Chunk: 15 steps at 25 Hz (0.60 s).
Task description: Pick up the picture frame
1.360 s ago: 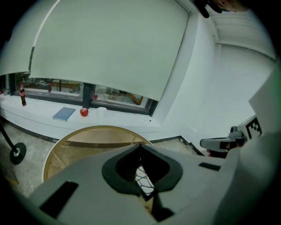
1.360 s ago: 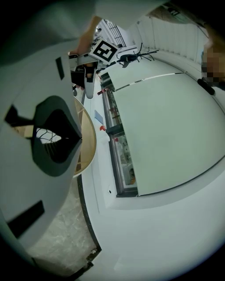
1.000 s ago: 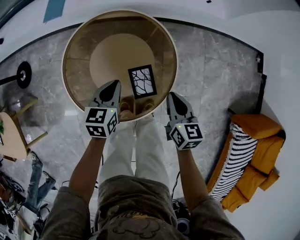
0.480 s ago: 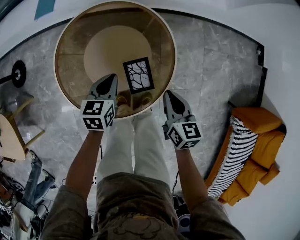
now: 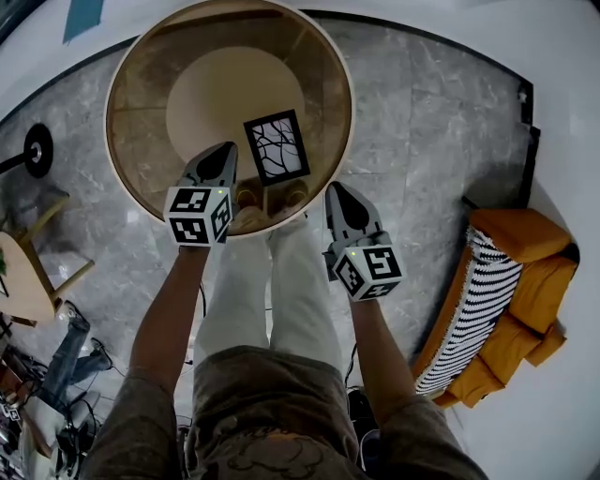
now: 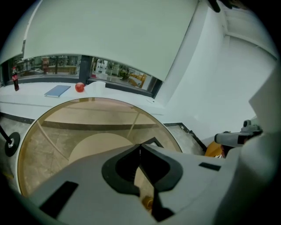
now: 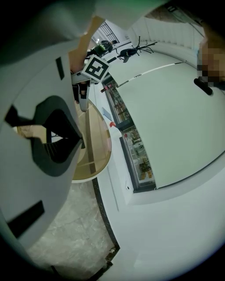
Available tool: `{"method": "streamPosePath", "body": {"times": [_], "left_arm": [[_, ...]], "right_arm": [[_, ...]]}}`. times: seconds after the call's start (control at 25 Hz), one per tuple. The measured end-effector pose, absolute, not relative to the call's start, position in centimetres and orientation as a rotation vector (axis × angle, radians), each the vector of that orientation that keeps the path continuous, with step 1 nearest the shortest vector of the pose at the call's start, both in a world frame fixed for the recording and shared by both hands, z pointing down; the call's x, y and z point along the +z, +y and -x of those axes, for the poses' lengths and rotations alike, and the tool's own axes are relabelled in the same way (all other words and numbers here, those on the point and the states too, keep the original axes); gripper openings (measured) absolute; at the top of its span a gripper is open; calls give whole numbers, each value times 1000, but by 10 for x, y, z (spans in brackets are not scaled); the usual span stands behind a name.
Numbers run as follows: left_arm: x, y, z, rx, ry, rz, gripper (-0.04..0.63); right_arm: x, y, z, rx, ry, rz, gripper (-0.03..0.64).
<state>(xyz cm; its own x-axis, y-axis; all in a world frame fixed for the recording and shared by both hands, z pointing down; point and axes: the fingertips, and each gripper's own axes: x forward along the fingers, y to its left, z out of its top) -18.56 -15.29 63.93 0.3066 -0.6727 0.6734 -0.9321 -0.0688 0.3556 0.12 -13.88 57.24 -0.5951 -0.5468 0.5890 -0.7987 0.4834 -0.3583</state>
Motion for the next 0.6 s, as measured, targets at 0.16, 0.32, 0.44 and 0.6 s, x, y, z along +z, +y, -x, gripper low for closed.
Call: {"method": "streamPosePath", "body": {"times": [0.16,0.32,0.44,0.6], "left_arm": [[657,-158,182,465,-1418,-1806,17],[676,-162,182,496,-1402,-1788,17],[689,-165,182,511,-1399,-1763,17],[706,-172,184,531,-1399,-1729,17]], "right_arm": [[578,-134,-2,880,-2328,-1117,17],[581,-132,-2,889,-2322,-1119,17],[582,-131,-3,893,-2318,-1120,17],[585,-130,-6,897,-2310,-1121,17]]}}
